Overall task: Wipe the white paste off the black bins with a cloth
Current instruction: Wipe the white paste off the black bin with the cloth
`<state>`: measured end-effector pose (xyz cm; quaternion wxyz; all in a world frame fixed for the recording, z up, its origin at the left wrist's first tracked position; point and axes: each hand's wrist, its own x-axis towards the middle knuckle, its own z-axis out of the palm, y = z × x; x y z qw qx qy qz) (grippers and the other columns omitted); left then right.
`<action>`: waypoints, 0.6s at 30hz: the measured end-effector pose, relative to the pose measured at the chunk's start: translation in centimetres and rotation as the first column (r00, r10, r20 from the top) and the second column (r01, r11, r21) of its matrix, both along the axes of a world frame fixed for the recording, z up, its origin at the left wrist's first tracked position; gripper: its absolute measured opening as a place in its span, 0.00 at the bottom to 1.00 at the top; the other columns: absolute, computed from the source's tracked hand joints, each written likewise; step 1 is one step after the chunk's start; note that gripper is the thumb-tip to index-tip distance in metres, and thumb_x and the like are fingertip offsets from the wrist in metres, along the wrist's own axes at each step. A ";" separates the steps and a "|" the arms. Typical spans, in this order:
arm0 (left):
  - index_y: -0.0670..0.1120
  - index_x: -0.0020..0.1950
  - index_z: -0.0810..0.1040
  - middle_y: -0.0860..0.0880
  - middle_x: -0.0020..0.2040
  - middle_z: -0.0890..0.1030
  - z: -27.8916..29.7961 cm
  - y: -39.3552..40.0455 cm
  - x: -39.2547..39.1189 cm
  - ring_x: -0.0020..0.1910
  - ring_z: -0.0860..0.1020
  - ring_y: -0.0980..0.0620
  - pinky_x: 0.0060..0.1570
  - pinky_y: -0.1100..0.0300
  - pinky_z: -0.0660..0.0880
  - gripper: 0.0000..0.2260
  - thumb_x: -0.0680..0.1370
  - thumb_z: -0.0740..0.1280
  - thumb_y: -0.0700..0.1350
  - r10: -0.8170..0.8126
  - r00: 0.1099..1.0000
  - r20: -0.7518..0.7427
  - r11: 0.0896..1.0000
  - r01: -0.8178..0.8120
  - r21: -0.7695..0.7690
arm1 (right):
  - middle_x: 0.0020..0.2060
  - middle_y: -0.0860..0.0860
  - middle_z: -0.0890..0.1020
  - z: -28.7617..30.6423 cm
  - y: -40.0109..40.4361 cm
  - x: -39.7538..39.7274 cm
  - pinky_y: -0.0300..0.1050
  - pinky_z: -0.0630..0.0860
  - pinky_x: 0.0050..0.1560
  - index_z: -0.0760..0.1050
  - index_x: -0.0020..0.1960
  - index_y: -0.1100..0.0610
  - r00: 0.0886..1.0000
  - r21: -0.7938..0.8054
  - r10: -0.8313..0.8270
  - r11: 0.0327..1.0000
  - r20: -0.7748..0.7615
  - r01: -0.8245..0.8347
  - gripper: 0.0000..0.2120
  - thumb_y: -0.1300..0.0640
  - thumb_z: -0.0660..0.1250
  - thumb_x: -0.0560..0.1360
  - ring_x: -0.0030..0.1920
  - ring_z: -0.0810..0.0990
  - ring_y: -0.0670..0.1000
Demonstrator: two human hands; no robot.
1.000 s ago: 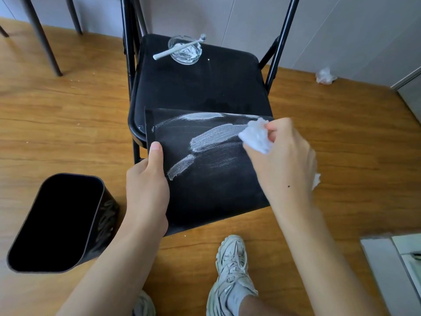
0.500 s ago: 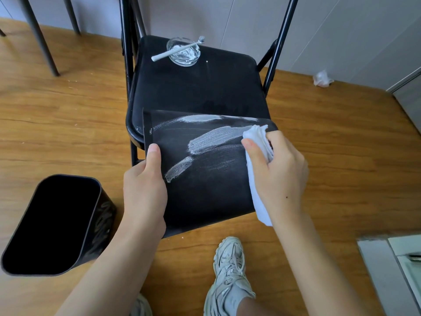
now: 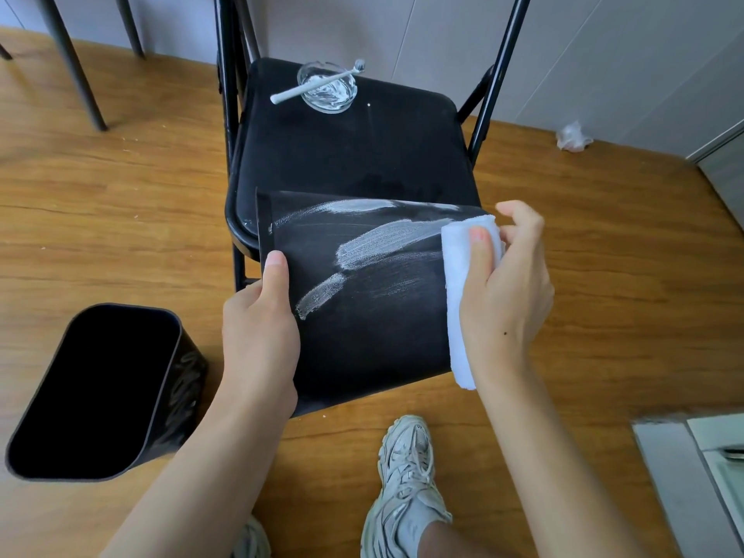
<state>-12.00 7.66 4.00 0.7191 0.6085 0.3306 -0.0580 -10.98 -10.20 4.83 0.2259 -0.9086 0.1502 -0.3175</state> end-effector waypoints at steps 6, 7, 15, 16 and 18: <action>0.37 0.44 0.75 0.47 0.40 0.69 0.0 -0.1 0.1 0.39 0.66 0.49 0.41 0.55 0.63 0.25 0.80 0.59 0.61 0.004 1.000 -0.002 0.999 -0.004 0.054 | 0.46 0.45 0.78 0.0 -0.2 -0.5 0.37 0.70 0.38 0.70 0.64 0.53 0.992 0.094 0.006 0.996 -0.126 0.006 0.16 0.47 0.58 0.80 0.43 0.77 0.48; 0.36 0.45 0.76 0.48 0.41 0.69 -0.1 -0.1 0.1 0.40 0.67 0.49 0.42 0.54 0.64 0.26 0.80 0.60 0.61 0.002 1.000 0.004 0.999 -0.002 0.052 | 0.45 0.44 0.77 0.1 -0.4 -0.5 0.34 0.66 0.36 0.68 0.65 0.53 0.983 0.106 -0.011 0.994 -0.185 0.031 0.19 0.44 0.58 0.79 0.42 0.75 0.47; 0.43 0.46 0.78 0.50 0.43 0.73 -0.4 -0.1 0.2 0.41 0.71 0.48 0.45 0.53 0.68 0.22 0.80 0.60 0.62 0.007 1.000 0.010 1.000 -0.007 0.010 | 0.42 0.47 0.73 0.4 1.0 -0.3 0.36 0.61 0.34 0.68 0.46 0.54 0.970 0.050 0.029 0.999 -0.241 -0.017 0.21 0.34 0.58 0.73 0.43 0.72 0.48; 0.46 0.46 0.77 0.49 0.43 0.74 -0.5 -0.1 0.2 0.42 0.72 0.49 0.45 0.52 0.69 0.20 0.79 0.60 0.62 0.008 1.000 0.009 1.000 -0.008 0.011 | 0.42 0.47 0.72 0.5 1.5 -0.3 0.33 0.61 0.33 0.67 0.47 0.54 0.972 0.037 0.046 0.999 -0.232 -0.038 0.22 0.34 0.60 0.71 0.43 0.72 0.48; 0.47 0.46 0.77 0.49 0.43 0.74 -0.6 -0.1 0.2 0.42 0.73 0.48 0.45 0.52 0.70 0.20 0.79 0.60 0.63 0.005 1.000 0.010 1.000 -0.005 0.007 | 0.41 0.47 0.72 0.5 2.8 -0.7 0.35 0.63 0.33 0.66 0.47 0.53 0.971 -0.017 0.094 0.995 -0.218 -0.100 0.24 0.33 0.62 0.68 0.40 0.71 0.47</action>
